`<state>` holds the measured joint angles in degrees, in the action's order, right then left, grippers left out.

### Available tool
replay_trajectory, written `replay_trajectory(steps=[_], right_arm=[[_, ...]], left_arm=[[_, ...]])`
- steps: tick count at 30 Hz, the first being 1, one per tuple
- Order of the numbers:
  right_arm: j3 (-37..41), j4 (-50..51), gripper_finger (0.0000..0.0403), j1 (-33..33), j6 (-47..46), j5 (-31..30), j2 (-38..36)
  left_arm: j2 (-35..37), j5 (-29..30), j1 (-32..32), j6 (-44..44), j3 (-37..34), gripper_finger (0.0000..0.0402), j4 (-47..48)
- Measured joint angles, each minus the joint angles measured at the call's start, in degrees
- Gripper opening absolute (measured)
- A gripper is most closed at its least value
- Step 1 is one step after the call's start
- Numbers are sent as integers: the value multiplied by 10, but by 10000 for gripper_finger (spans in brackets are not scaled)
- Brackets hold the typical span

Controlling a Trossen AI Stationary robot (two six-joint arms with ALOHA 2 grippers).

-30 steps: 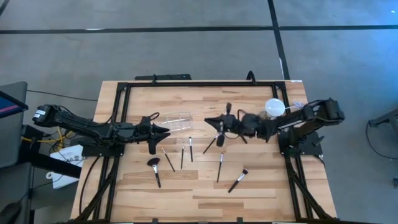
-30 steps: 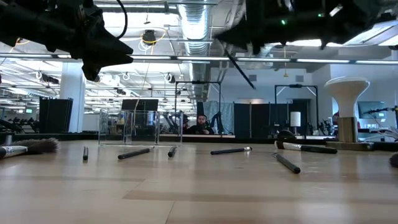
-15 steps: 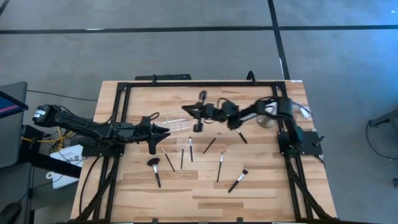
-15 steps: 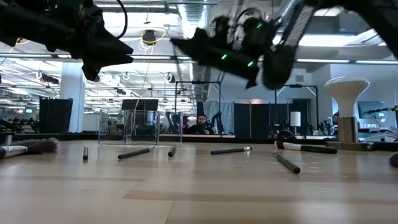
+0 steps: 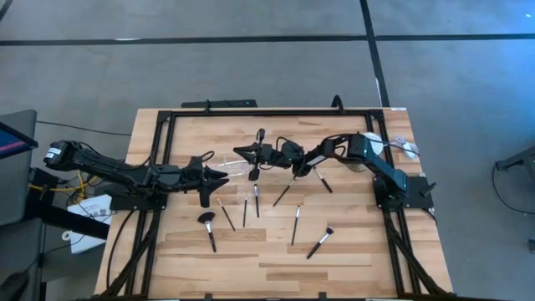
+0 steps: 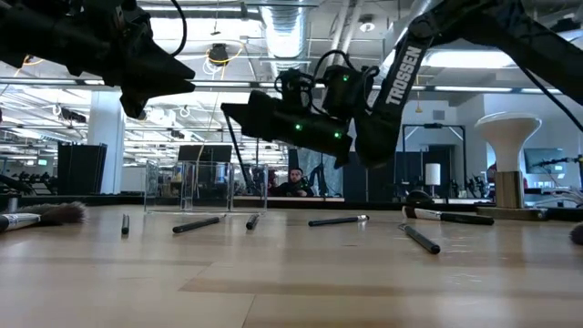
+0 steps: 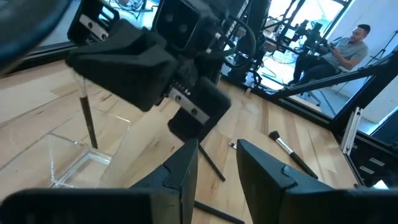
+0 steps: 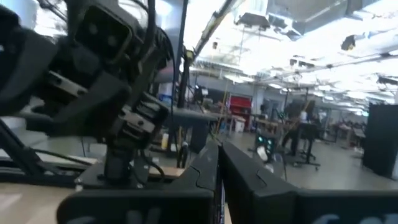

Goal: Put items in baskets/containers
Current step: Put the eyeshadow brush into the transparent organizer, then put the foundation brush into the transparent organizer

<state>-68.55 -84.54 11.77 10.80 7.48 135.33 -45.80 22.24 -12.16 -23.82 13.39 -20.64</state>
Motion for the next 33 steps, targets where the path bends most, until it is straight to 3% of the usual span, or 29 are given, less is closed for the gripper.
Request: replay_trajectory(steps=[15,20,23,28,33], right_arm=[[1,31,71,-2,1,-5,-14],[1,58,87,-5,-20,-2,-54],[1,158,98,-5,-37,-1,-103],[1,489,114,-5,9,-3,-229],[1,794,124,-7,4,-79,-353]], left_arm=[[0,0,0,-4,0,108,0],[0,0,0,-4,0,108,0],[0,0,0,-4,0,108,0],[0,0,-2,-4,0,108,2],[0,0,-7,-4,0,108,2]])
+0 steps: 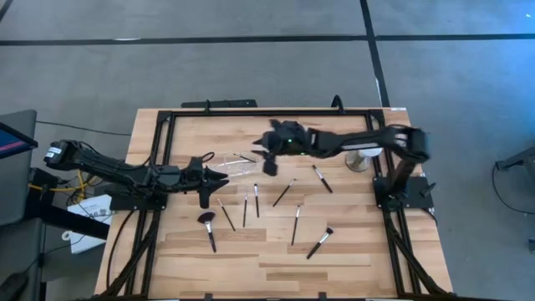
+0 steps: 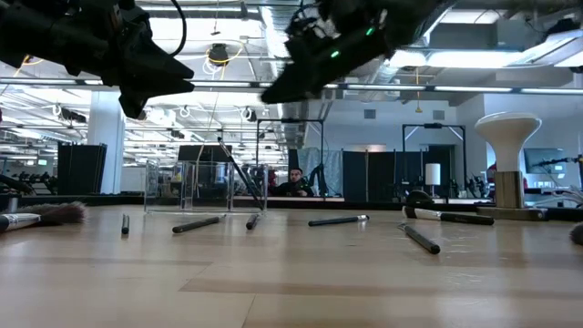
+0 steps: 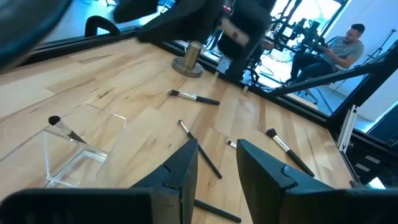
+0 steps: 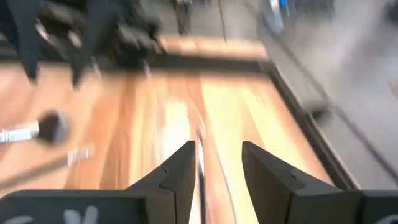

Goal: Put items in baskets/containers
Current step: Put the foundation brush into the transparent organizer

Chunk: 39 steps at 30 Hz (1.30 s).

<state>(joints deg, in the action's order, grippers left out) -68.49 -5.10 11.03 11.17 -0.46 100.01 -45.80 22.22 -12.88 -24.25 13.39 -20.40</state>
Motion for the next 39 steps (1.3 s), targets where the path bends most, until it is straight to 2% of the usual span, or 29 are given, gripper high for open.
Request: replay_trajectory(steps=[4,7,11,16,23,28,31,34,39], right_arm=[[0,209,129,-10,-65,-86,-79],[0,360,134,-20,-139,-128,-113],[0,517,148,-42,-265,-152,-120],[0,636,177,-62,-361,-200,-88],[1,666,216,-65,-364,-205,-10],[2,706,223,-55,-367,-201,33],[19,716,221,-51,-367,-199,30],[43,684,218,-45,-367,-187,11],[67,643,212,-45,-363,-177,-33]], left_arm=[[0,0,0,0,0,108,0],[0,0,0,0,0,108,0],[0,0,0,0,0,108,0],[0,0,0,0,0,108,0],[0,0,0,0,0,108,0],[-25,-40,0,-12,0,108,4],[-69,-42,2,-59,0,108,3],[-122,-48,10,-102,5,108,6],[-170,-120,33,-104,76,108,54]])
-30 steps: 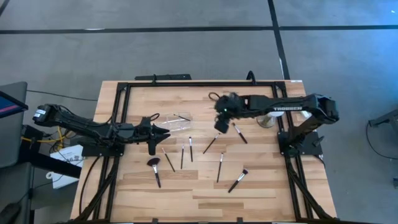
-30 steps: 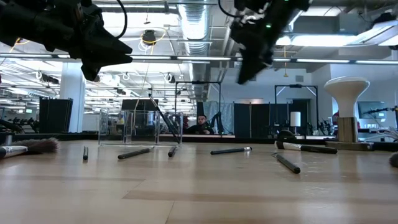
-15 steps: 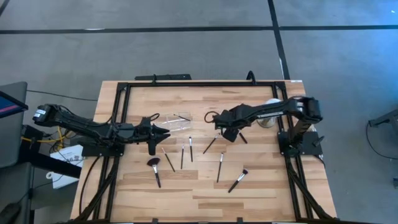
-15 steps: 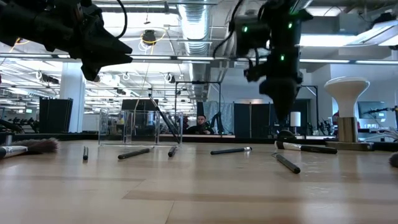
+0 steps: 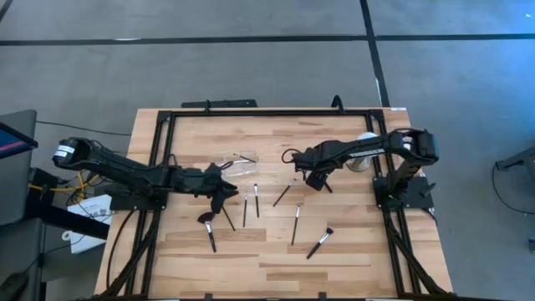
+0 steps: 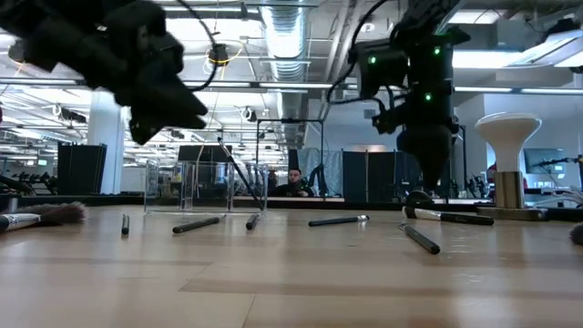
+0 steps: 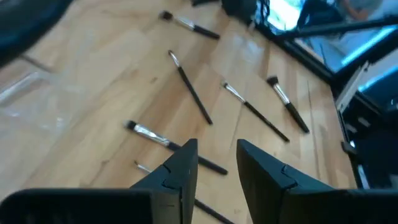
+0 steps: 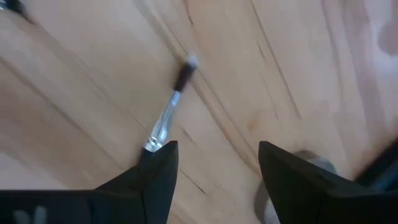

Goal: Put items in baskets/containers
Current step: Put the foundation brush into the transparent organizer

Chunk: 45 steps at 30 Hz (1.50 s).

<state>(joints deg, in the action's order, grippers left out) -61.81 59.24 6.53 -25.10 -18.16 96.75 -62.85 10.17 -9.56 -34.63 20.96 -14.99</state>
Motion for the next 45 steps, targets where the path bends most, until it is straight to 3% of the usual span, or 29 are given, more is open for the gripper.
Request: replay_trajectory(steps=[7,18,29,35,42,45], right_arm=[[55,-99,207,1,1,2,-45],[136,-228,202,34,1,18,-45],[143,-254,182,45,15,17,-25],[140,-269,137,52,16,26,2],[138,-272,20,59,18,42,1],[130,-268,16,55,30,40,-6]], left_arm=[[-7,17,-1,2,91,108,206],[-3,13,-12,-34,93,108,214],[-3,13,-12,-32,93,108,214],[-2,13,-13,-32,93,108,213],[0,13,-13,-27,93,108,212],[0,13,-13,-27,93,108,211]])
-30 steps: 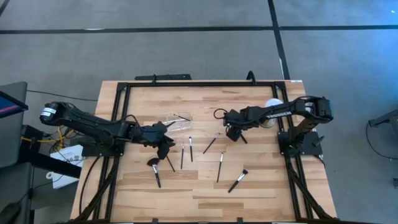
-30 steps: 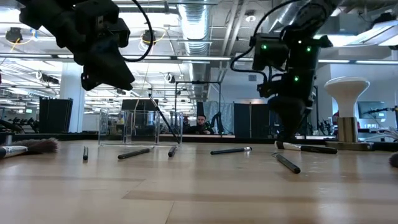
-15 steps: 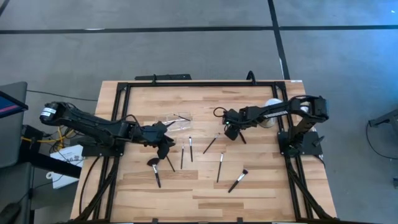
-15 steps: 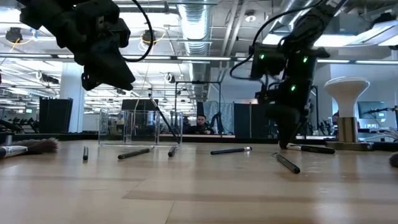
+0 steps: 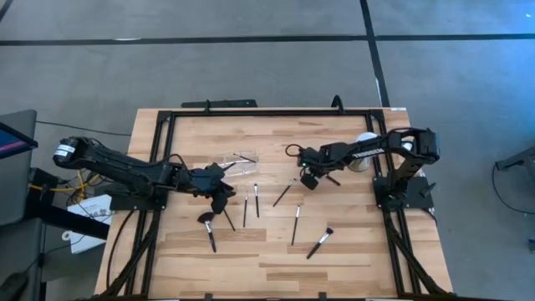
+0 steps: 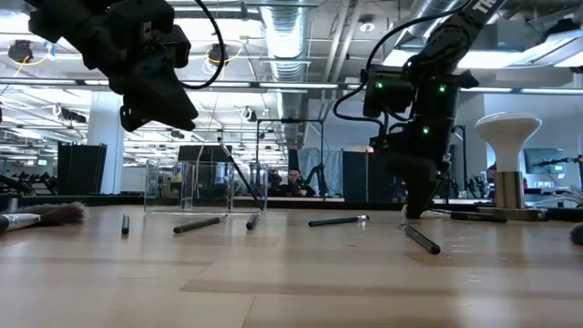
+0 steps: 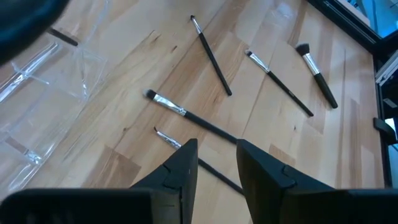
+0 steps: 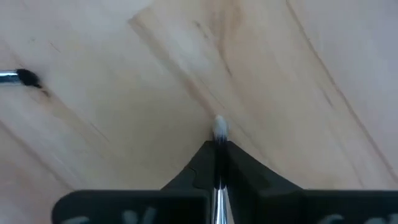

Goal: Put items in baskets/containers
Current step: Put the foundation brush into the transparent organizer

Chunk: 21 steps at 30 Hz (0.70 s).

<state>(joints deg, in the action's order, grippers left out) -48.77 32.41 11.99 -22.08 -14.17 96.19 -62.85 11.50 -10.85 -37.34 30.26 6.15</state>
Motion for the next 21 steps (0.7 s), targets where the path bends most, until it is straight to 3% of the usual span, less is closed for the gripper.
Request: replay_trajectory(steps=[6,14,17,21], right_arm=[[-69,-58,14,-28,59,0,-35],[-134,-356,10,-67,335,14,-97],[-135,-489,5,-64,411,90,-120],[-114,-644,8,-38,400,283,-101]], left_arm=[[0,0,0,12,0,108,-2],[0,4,0,26,0,108,-7],[0,4,0,26,0,108,-7],[0,4,-6,26,0,108,-9]])
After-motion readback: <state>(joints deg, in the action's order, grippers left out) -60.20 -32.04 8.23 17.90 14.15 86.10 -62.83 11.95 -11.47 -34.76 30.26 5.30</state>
